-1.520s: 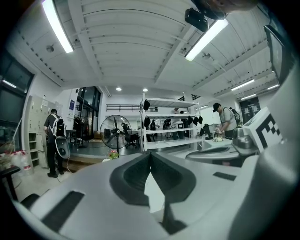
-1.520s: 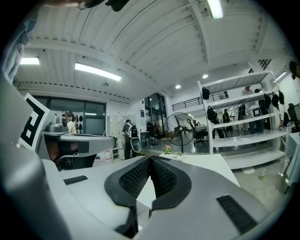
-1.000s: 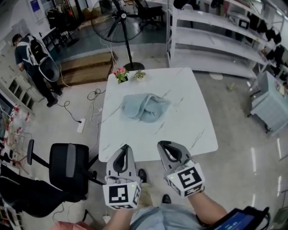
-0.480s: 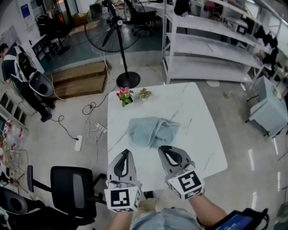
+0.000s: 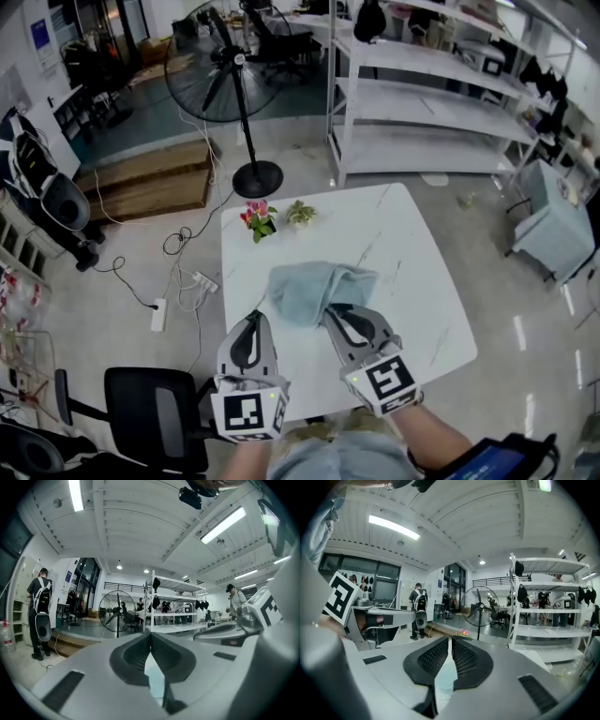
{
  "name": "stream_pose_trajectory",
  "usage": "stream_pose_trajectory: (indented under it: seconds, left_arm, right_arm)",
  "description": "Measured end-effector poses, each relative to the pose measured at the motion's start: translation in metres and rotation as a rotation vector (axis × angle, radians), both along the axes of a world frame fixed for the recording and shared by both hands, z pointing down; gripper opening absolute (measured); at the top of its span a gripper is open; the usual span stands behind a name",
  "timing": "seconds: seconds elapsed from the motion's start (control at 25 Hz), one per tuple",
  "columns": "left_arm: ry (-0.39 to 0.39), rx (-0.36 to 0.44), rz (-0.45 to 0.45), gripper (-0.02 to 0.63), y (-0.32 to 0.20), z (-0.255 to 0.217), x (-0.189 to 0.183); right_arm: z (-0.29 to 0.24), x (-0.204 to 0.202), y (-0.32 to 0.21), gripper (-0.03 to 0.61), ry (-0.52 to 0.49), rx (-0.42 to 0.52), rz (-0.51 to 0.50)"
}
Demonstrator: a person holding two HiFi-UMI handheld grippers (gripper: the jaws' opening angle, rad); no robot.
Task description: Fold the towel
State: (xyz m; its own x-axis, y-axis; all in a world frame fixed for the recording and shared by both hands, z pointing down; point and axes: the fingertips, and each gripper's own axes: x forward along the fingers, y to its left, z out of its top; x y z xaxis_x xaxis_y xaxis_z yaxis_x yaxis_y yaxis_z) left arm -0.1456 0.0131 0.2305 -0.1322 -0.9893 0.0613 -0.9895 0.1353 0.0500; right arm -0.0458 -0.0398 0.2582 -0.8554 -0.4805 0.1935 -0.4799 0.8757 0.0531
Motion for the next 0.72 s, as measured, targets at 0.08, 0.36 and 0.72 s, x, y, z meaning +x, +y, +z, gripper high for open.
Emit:
stream_pose_trajectory:
  seconds: [0.08, 0.36, 0.72]
  left_arm:
    - [0.014, -0.015, 0.003, 0.008, -0.002, 0.010, -0.002]
    - [0.068, -0.097, -0.030, 0.008, -0.005, 0.056, -0.011]
    - [0.126, -0.203, -0.057, 0.008, -0.012, 0.144, -0.027]
  right_arm:
    - [0.011, -0.004, 0.000, 0.048, 0.022, -0.014, -0.018]
    - [0.063, -0.025, 0.008, 0.123, 0.127, -0.043, -0.144]
    - [0.153, -0.045, 0.009, 0.212, 0.347, 0.106, -0.294]
